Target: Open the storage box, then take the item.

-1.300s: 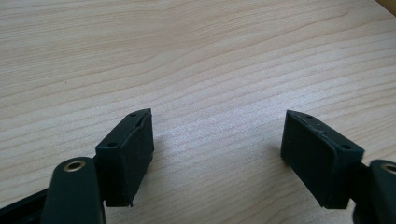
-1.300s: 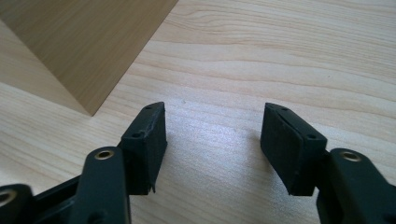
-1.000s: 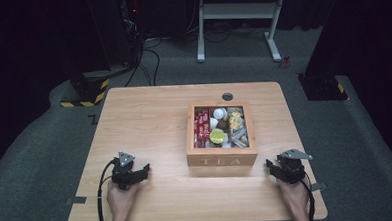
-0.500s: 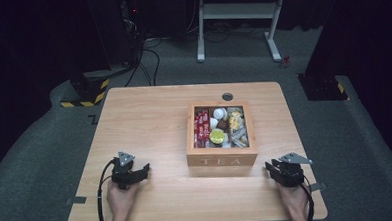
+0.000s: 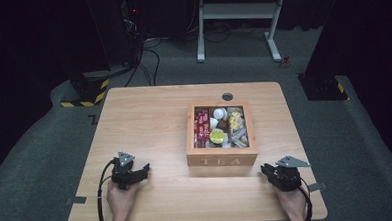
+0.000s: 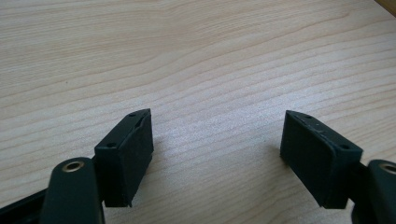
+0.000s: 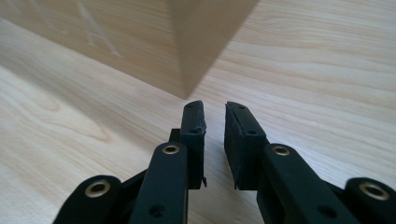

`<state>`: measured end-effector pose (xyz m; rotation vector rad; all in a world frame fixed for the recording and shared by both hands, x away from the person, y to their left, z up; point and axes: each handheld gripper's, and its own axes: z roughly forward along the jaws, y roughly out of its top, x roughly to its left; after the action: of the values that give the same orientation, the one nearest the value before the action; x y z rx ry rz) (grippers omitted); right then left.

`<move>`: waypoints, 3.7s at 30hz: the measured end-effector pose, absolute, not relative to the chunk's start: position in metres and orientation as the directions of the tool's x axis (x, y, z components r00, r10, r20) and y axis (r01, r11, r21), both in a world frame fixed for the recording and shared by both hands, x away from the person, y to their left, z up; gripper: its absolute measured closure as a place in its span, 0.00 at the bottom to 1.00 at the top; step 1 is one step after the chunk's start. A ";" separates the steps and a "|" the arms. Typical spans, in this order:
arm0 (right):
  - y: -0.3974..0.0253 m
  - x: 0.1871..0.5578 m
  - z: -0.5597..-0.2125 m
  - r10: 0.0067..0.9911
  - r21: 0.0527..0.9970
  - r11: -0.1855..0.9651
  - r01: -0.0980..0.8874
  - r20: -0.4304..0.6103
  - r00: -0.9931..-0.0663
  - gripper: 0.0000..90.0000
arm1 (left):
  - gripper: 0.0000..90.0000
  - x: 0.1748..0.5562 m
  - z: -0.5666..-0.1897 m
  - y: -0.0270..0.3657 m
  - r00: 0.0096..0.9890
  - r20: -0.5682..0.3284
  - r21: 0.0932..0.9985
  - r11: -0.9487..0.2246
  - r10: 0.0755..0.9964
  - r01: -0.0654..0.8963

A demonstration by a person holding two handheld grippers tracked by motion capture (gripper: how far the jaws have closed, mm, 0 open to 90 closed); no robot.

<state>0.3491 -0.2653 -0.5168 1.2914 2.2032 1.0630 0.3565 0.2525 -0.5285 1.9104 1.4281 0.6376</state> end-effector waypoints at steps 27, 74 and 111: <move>-0.203 0.354 -0.507 0.731 0.763 0.379 0.524 0.100 -0.675 0.96 | 0.28 0.357 -0.528 0.253 0.288 -0.005 0.747 -0.188 0.958 0.638; -0.179 0.367 -0.481 0.742 0.847 0.250 0.469 0.143 -0.655 1.00 | 0.28 0.357 -0.528 0.253 0.292 -0.004 0.744 -0.192 0.956 0.640; -0.207 0.387 -0.425 0.791 0.881 0.243 0.406 0.062 -0.609 1.00 | 0.28 0.356 -0.528 0.251 0.295 -0.006 0.745 -0.192 0.956 0.638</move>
<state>0.3871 -0.2074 -0.4248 1.0967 2.1259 1.3204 0.3555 0.2509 -0.5284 1.9187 1.4204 0.6282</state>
